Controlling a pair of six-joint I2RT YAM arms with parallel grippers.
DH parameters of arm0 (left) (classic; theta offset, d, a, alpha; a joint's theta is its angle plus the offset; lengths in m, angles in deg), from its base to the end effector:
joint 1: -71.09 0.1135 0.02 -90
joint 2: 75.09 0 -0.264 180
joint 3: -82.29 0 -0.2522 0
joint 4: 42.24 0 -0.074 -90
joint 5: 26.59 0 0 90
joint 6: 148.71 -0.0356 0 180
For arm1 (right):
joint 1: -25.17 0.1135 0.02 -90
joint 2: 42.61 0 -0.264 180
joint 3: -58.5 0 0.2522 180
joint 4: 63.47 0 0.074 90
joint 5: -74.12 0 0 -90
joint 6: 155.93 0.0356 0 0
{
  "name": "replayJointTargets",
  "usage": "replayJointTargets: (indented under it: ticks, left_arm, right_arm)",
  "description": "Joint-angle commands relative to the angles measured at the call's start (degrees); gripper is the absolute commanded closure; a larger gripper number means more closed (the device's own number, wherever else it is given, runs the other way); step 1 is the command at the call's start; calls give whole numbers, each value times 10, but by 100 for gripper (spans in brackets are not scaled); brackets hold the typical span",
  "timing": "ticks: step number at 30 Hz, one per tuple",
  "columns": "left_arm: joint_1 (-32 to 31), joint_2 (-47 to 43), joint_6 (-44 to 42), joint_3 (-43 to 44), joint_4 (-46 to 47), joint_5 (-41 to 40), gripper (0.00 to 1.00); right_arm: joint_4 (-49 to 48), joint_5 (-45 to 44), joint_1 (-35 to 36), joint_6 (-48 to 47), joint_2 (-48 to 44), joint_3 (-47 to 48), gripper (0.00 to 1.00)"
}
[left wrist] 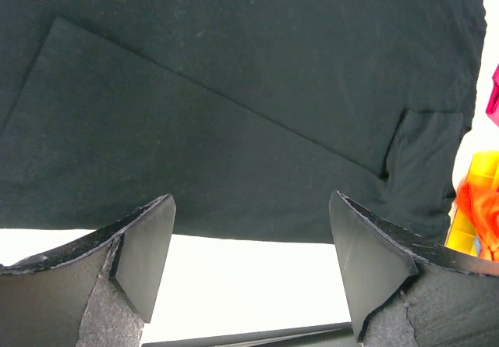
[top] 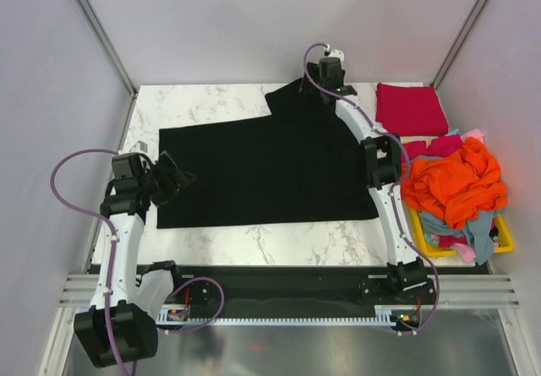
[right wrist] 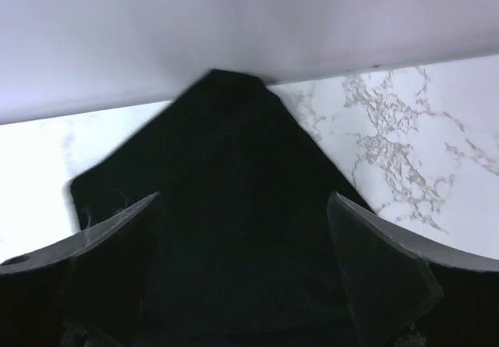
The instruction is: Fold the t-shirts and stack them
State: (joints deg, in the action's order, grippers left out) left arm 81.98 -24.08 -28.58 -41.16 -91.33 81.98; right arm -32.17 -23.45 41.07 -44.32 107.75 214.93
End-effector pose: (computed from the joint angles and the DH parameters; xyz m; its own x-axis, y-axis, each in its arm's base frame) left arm 0.1819 0.0234 0.2688 -0.6090 -0.6017 -0.5167 -0.2985 0.7775 -0.5536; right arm 0.5775 0.1596 0.2241 -0.4389 0.2546 -0.8617 0.0050 0.9597 0.2809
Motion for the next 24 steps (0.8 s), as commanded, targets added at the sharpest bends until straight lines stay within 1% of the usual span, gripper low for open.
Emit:
replayJointTargets:
  ticks: [1, 3, 4, 6, 7, 11, 13, 14, 15, 17, 18, 19, 20, 21, 23, 24]
  left_arm:
    - [0, -5, -25, 0, 27, 32, 13]
    - [-3, -3, -26, 0, 28, 33, 13]
    - [-3, -1, -27, 0, 27, 33, 13]
    - [-7, 3, -27, 0, 27, 36, 14]
    - [-6, 6, -27, 0, 28, 36, 14]
    - [-8, 9, -27, 0, 27, 36, 14]
    - [-7, 11, -27, 0, 27, 36, 14]
    - [-7, 10, -27, 0, 28, 35, 14]
    - [-7, 11, -27, 0, 28, 35, 14]
    - [-7, 9, -27, 0, 28, 34, 14]
    - [-7, 8, -27, 0, 27, 34, 14]
    - [-7, 8, -27, 0, 27, 34, 14]
    - [-7, 8, -27, 0, 27, 33, 14]
    - [-7, 6, -27, -1, 27, 34, 14]
    - [-7, 5, -28, 0, 28, 33, 14]
    - [-7, 2, -27, 0, 27, 34, 14]
  right_arm:
    - [-116, -54, -3, 3, 64, 45, 6]
    - [-105, -45, -5, 28, 115, 102, 7]
    - [-112, -40, -5, 34, 132, 103, 7]
    - [-153, -42, -3, 46, 122, 61, 8]
    - [-157, -42, -3, 48, 121, 43, 8]
    - [-110, -18, -1, 69, 142, 63, 8]
    - [-90, -5, -1, 78, 116, 19, 8]
    - [-77, -2, 1, 84, 101, -9, 7]
    - [-73, 0, 1, 88, 66, -75, 6]
    - [-68, 5, 0, 104, 24, -153, 6]
    - [-69, 5, 1, 111, -23, -239, 5]
    - [-73, 6, 1, 118, -49, -287, 5]
    - [-98, 12, 4, 127, -77, -337, 5]
    - [-110, 19, 5, 130, -132, -429, 5]
    - [-129, 24, 16, 127, -187, -507, 4]
    - [-137, 30, 20, 118, -237, -569, 4]
